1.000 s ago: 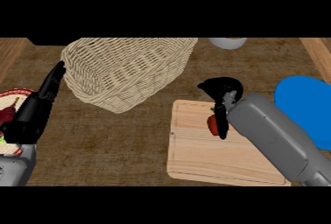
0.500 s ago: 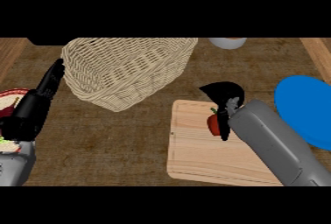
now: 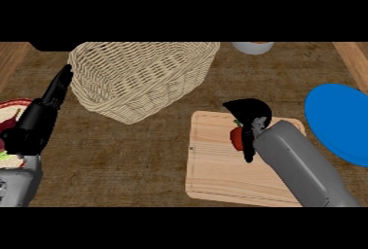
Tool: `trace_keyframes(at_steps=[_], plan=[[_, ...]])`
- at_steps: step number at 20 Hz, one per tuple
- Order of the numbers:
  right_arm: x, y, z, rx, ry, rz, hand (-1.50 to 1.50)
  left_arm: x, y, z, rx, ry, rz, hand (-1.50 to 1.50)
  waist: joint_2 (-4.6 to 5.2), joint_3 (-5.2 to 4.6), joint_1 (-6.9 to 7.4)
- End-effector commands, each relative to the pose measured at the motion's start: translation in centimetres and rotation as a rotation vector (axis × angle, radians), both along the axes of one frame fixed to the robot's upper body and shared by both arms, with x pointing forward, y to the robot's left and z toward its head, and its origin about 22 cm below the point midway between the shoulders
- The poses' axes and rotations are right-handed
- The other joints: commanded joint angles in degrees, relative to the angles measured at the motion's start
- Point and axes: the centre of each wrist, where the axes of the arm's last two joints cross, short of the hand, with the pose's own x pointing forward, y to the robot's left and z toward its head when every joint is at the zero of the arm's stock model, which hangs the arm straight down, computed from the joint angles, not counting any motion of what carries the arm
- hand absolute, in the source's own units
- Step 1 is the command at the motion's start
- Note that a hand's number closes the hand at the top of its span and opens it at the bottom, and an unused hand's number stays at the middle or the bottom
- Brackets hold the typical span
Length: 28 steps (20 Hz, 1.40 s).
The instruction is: Pick the bell pepper from the cutting board and place it in the basket
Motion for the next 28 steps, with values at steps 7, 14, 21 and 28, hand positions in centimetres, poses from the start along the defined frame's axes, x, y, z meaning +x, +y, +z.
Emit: trace_keyframes(at_steps=[7, 14, 21, 28], plan=[[-1.2, 0.9, -1.6, -0.030, 0.019, -0.033, -1.50, -0.4, -2.1, -0.5, 0.004, 0.008, -0.005, 0.00, 0.03, -0.06, -0.04], [-0.7, -2.7, -4.3, -0.038, 0.037, -0.020, -1.50, 0.0, -0.6, -2.7, 0.013, 0.019, -0.010, 0.00, 0.18, -0.07, -0.06], [-0.9, -1.6, -5.8, 0.021, 0.024, -0.028, 1.50, -0.4, -0.4, -0.8, 0.015, -0.015, 0.004, 0.00, 0.14, -0.06, 0.01], [0.1, -3.7, -6.0, 0.013, -0.042, 0.064, 1.50, 0.6, -0.6, -0.4, 0.023, 0.009, -0.002, 0.00, 0.21, -0.05, -0.02]])
